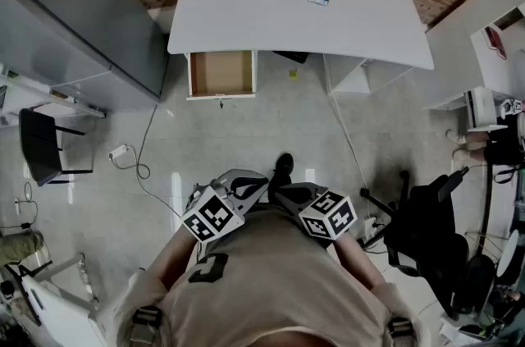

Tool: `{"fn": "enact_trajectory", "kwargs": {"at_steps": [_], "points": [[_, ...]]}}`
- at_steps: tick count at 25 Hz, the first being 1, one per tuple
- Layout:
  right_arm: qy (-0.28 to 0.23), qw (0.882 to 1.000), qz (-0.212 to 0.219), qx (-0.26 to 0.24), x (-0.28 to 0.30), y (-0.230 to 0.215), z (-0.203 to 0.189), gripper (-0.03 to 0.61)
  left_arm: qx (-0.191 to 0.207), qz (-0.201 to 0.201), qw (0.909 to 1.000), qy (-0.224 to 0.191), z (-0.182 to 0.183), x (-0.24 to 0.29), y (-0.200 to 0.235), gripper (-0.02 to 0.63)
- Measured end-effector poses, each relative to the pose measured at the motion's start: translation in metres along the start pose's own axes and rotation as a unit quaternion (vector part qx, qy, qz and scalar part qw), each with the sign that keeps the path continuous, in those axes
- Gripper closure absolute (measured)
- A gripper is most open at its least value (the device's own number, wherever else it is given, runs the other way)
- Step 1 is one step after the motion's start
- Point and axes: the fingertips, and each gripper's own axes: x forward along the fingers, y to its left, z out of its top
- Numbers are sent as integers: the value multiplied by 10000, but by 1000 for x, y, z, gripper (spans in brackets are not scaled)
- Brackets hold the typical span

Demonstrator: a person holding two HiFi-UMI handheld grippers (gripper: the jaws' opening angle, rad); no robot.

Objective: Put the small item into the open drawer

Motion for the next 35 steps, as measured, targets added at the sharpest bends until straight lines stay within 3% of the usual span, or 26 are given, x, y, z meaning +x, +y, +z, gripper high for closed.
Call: {"fn": "enact_trajectory", "kwargs": {"at_steps": [5, 9, 13, 20, 35], "points": [[-325, 9984, -263, 371, 2, 28, -16, 575, 530, -357, 9978, 196, -13, -18, -29, 609], [-373, 9982, -373, 276, -7, 35, -20, 575, 964, -303, 9946, 222, -5, -18, -38, 609], [-458, 9973, -511, 272, -19, 31, -22, 575, 857, -304, 9958, 55, 3, -19, -40, 609], [-767, 9937, -660, 480, -45, 8, -23, 575, 1259, -418, 9912, -2, 23, 4, -61, 609], [-998, 9937, -450, 226, -106, -53, -31, 575, 1310, 123, 9912, 157, 66, 70, -74, 609]]}}
